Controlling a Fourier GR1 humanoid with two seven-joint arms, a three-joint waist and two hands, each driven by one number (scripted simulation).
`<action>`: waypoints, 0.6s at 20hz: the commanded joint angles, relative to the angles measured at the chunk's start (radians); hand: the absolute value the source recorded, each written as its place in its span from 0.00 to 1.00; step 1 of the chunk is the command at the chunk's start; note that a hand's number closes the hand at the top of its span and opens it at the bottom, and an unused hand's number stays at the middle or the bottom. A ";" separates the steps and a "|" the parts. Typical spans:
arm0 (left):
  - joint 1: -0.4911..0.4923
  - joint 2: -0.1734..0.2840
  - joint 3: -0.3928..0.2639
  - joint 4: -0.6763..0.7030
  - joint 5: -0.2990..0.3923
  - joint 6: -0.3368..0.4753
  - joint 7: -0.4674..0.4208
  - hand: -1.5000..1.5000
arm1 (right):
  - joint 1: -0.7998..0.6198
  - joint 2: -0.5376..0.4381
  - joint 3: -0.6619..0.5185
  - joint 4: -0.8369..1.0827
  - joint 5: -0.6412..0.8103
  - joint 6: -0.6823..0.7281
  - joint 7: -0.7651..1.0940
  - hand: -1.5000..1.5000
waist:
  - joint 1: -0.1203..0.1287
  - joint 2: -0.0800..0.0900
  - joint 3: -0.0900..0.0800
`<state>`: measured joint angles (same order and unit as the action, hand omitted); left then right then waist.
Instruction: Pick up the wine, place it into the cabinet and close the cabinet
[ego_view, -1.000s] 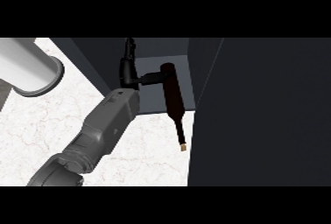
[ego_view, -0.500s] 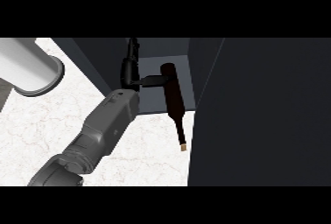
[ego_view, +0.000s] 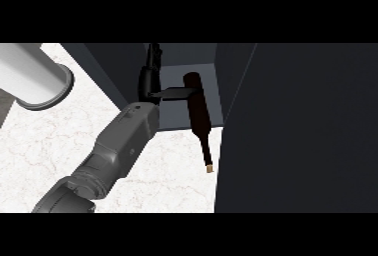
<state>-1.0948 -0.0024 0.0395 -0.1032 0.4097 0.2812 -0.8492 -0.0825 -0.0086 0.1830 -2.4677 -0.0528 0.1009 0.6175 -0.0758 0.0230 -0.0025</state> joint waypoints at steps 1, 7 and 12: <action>0.060 0.002 0.029 -0.009 0.039 -0.065 -0.026 0.00 | -0.006 0.008 0.041 0.006 0.017 -0.020 -0.006 0.00 | 0.022 -0.006 0.001; 0.095 0.002 -0.026 -0.021 0.103 -0.089 -0.047 0.00 | -0.040 0.006 0.001 -0.041 -0.016 -0.032 0.049 0.00 | 0.010 -0.014 0.001; 0.134 0.002 -0.102 -0.081 0.156 -0.087 -0.022 0.00 | -0.042 -0.008 0.010 -0.059 0.007 -0.041 0.106 0.00 | 0.029 -0.023 0.001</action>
<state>-1.0553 -0.0024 -0.0433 -0.1605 0.5230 0.2150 -0.8588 -0.1072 -0.0088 0.1854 -2.4631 -0.0545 0.0812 0.6421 -0.0768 0.0106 -0.0017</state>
